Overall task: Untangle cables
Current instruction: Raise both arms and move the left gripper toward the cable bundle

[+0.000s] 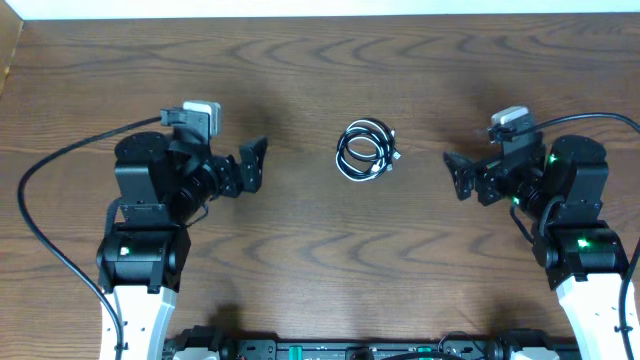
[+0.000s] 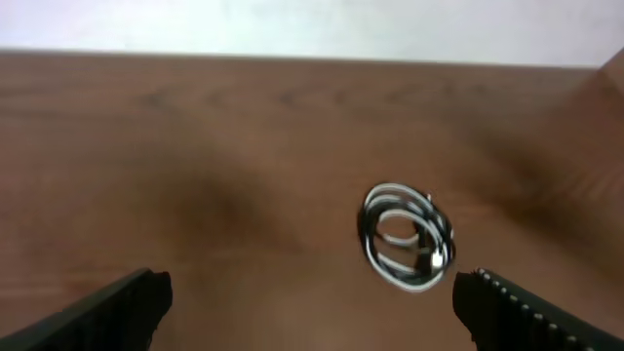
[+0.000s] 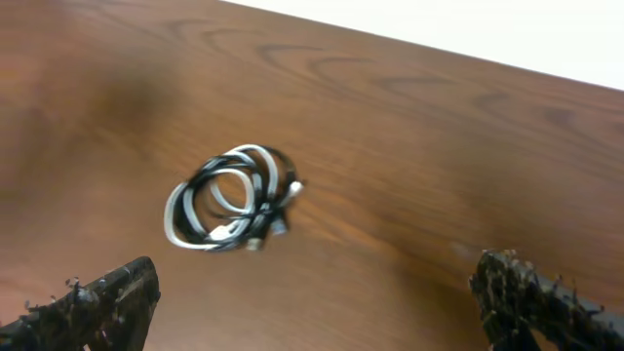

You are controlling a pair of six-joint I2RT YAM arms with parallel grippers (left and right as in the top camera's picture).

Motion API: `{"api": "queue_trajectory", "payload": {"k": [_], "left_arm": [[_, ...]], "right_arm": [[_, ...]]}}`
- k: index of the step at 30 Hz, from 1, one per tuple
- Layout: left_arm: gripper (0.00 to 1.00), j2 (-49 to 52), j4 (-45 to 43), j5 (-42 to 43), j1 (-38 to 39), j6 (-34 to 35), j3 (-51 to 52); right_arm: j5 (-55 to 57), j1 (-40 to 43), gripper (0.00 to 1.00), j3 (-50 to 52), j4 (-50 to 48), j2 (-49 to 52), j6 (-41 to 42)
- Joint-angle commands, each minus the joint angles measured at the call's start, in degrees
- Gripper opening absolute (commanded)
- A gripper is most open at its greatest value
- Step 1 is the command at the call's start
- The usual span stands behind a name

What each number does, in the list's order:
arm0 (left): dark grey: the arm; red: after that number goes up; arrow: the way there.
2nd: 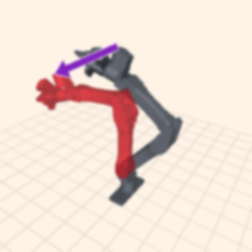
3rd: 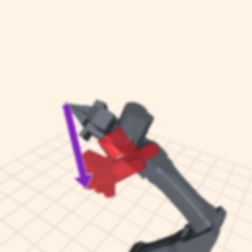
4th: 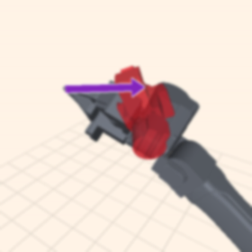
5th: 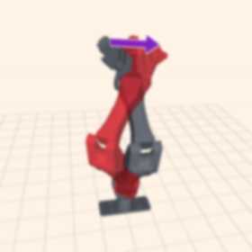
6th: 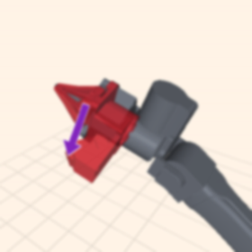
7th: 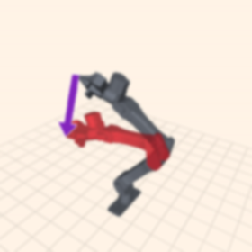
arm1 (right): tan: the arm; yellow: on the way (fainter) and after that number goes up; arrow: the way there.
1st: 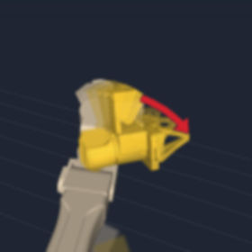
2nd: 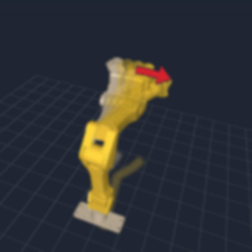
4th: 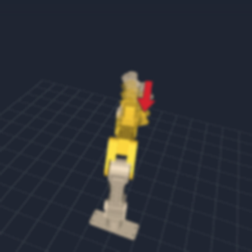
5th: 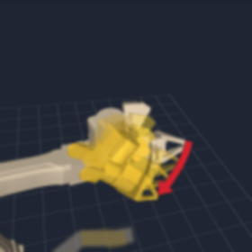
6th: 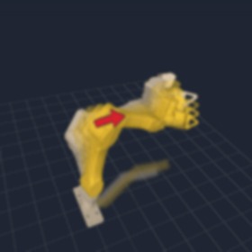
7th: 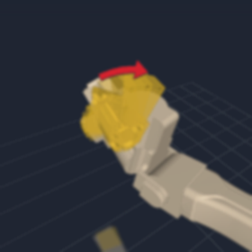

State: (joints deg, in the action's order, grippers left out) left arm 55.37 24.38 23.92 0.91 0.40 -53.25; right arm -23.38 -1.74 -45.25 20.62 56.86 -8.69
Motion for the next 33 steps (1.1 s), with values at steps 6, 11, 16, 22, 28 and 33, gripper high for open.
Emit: {"api": "queue_trajectory", "payload": {"k": [6, 11, 16, 22, 28, 33], "left_arm": [[0.98, 0.85, -3.43, 2.69, -0.17, -1.14, -1.29], [0.98, 3.26, -4.74, 2.71, -0.17, 0.70, -1.31], [0.98, 8.63, -8.28, 7.67, -0.17, 1.77, -1.49], [0.98, 14.14, -8.96, 8.48, -0.17, 4.00, -4.79], [0.97, 16.09, -14.27, 8.52, -0.17, 3.76, -6.01], [0.97, 17.77, -14.99, 11.06, -0.17, 2.60, -6.01]], "right_arm": [[-16.74, -0.20, 0.99, -1.18, 0.83, -0.39, 0.33], [-11.02, -0.17, 0.99, -1.22, -1.16, -0.28, 5.64], [-4.35, -0.17, 0.99, -1.90, -1.09, 0.94, 7.80], [-2.78, 0.83, 0.99, -10.12, 4.33, 8.02, 9.07], [-0.48, 3.06, 0.99, -25.05, 15.74, 19.23, 8.17], [-0.39, 5.33, 0.99, -34.25, 24.79, 27.69, 8.20]]}}
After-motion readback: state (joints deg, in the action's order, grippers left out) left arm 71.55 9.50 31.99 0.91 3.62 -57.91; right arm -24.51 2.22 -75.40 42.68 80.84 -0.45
